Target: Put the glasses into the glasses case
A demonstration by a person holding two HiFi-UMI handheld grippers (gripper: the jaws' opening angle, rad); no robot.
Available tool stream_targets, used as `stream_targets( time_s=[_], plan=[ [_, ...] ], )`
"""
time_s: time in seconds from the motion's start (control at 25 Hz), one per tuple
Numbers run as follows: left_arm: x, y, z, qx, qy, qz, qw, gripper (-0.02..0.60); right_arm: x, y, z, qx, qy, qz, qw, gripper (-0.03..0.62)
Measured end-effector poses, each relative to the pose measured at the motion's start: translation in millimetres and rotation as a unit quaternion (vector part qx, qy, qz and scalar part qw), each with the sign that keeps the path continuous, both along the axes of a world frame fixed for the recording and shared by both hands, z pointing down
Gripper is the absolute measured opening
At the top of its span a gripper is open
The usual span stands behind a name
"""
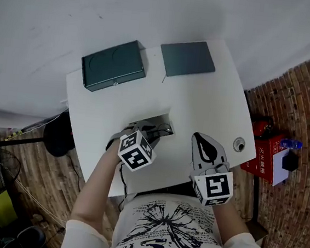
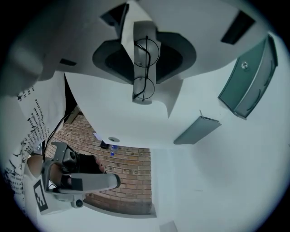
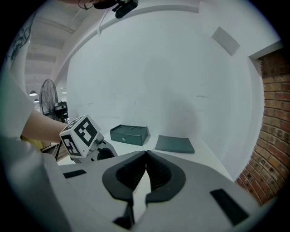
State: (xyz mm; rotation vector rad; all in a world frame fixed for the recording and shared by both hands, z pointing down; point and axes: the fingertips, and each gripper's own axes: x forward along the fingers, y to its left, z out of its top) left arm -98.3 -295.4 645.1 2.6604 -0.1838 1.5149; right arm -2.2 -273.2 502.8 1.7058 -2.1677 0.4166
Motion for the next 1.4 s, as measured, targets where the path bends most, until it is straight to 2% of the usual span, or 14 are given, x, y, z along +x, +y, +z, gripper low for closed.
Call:
stream_targets(
  time_s=[0.12, 0.24, 0.44, 0.6, 0.8, 1.0, 1.24, 1.32, 1.4],
  plan=[
    [-3, -3, -20, 0.021, 0.016, -0.031, 0.9992, 0.166, 0, -6, -11, 0.009, 0.001, -0.021, 1.000, 0.015],
    [-5, -8, -51, 0.045, 0.058, -0.079, 0.9942, 0.156, -2, -9, -25, 0.022, -0.001, -0.043, 0.999, 0.015],
    [-16, -19, -106, 0.082, 0.139, -0.166, 0.9727, 0.132, -10, -13, -47, 0.047, -0.001, -0.083, 0.995, 0.015],
    [-29, -21, -145, 0.119, 0.185, -0.223, 0.9497, 0.090, -13, -16, -61, 0.064, 0.001, -0.105, 0.992, 0.015],
    [-49, -20, -193, 0.175, 0.219, -0.271, 0.9209, 0.055, -19, -20, -78, 0.082, -0.004, -0.122, 0.989, 0.015],
    [-82, -17, -238, 0.226, 0.265, -0.346, 0.8710, 0.015, -32, -20, -93, 0.097, -0.032, -0.147, 0.984, 0.015],
    [-111, 1, -262, 0.237, 0.326, -0.397, 0.8247, 0.015, -40, -21, -111, 0.126, -0.031, -0.168, 0.977, 0.015],
    [-118, 7, -264, 0.237, 0.336, -0.409, 0.8145, 0.014, -41, -21, -114, 0.132, -0.029, -0.171, 0.976, 0.015],
    [-122, 10, -265, 0.241, 0.335, -0.413, 0.8119, 0.015, -41, -21, -117, 0.137, -0.030, -0.172, 0.975, 0.015]
  ],
)
